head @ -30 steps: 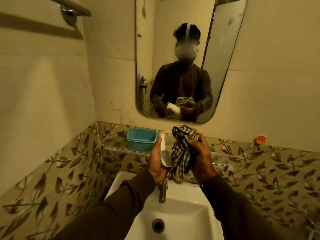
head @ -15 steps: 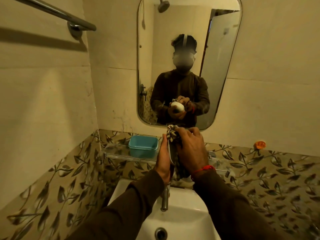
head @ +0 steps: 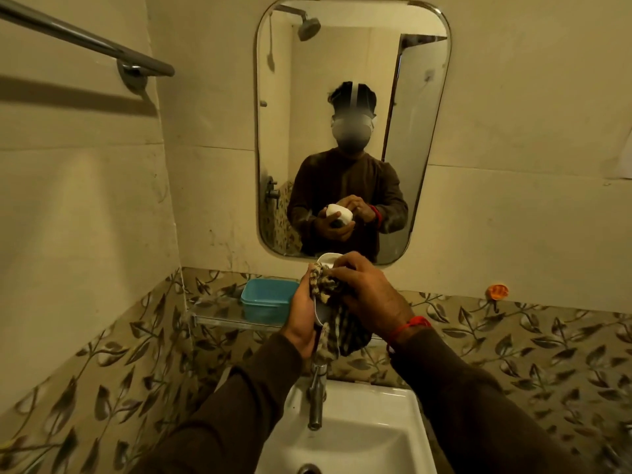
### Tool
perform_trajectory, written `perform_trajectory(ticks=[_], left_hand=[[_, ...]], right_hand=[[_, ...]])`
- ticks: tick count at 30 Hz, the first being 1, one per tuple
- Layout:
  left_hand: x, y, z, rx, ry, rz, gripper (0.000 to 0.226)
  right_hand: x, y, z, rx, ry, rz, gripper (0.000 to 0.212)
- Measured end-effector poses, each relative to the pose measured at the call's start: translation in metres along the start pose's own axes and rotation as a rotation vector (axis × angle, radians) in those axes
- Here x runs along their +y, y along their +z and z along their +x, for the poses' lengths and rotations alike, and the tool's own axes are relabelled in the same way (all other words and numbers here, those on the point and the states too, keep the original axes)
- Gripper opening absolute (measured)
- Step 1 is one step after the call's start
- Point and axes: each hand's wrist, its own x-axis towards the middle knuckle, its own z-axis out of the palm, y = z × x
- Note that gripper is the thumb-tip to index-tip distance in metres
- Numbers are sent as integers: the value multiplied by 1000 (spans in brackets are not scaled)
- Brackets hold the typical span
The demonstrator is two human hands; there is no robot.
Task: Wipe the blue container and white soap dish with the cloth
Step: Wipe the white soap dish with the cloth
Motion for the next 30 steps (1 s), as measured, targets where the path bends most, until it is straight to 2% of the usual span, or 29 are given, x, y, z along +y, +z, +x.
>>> perform_trajectory(ticks=[4, 8, 11, 17, 19, 24, 30], left_hand=[[-1, 10, 2, -62, -28, 16, 64], [1, 12, 2, -99, 8, 19, 61], [-1, 11, 0, -66, 18, 47, 65], [-8, 5, -3, -44, 27, 77, 70], [-7, 7, -1, -39, 45, 72, 67], [-9, 17, 4, 16, 54, 125, 66], [-1, 11, 2, 0, 62, 145, 64]], right_hand=[[-3, -1, 9, 171, 81, -100, 34], [-10, 1, 15, 218, 185, -205, 28], [-9, -3, 18, 150, 281, -211, 28], [-7, -8, 22, -98, 421, -141, 32], [-8, -7, 22, -72, 409, -151, 32], [-13, -2, 23, 155, 339, -176, 27], [-11, 7, 9, 189, 204, -75, 40]])
